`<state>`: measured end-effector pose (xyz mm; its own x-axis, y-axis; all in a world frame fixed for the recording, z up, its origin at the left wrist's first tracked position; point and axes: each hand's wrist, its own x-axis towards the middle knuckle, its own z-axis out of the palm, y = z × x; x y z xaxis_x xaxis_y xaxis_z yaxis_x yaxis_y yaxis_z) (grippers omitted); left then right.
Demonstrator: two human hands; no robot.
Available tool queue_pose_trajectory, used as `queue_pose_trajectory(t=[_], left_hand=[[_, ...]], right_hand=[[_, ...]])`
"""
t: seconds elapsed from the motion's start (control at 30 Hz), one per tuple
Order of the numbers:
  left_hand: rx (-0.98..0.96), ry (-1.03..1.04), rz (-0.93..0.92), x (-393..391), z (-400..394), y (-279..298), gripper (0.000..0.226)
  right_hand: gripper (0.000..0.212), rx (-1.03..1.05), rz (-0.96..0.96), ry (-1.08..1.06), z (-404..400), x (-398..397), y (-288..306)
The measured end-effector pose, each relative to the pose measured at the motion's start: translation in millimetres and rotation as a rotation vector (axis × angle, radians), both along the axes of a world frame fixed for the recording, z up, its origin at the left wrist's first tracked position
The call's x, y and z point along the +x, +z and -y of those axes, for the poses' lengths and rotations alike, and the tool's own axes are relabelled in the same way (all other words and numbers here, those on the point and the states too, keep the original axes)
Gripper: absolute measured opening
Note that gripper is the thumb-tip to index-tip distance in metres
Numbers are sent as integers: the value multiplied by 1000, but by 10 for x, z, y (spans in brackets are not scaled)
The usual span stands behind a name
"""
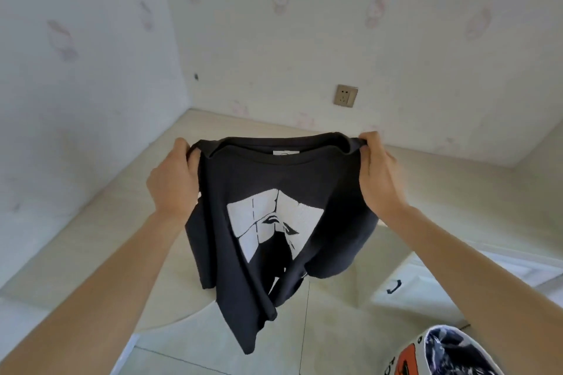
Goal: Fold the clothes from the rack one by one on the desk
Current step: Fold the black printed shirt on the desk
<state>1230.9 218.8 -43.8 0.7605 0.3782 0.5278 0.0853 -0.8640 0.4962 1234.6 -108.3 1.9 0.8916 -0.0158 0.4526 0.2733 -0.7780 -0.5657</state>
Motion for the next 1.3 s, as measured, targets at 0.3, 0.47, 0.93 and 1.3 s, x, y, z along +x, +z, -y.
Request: queue_pose_trajectory(t=[0.3, 0.47, 0.93, 1.3], left_hand=[[409, -137, -16, 401, -526, 105, 61], [588, -179, 82, 941, -738, 346, 69], [644, -185, -371, 3737, -1630, -1071, 30], [576, -248, -785, 4415, -2009, -2528, 38]], right_hand=[[38, -329, -90, 169, 381, 969, 73], [47, -448, -48, 195, 278, 1676, 176], [29, -736, -232, 237, -954, 4794, -1180], [31, -918, -373, 420, -1492, 5783, -2699]])
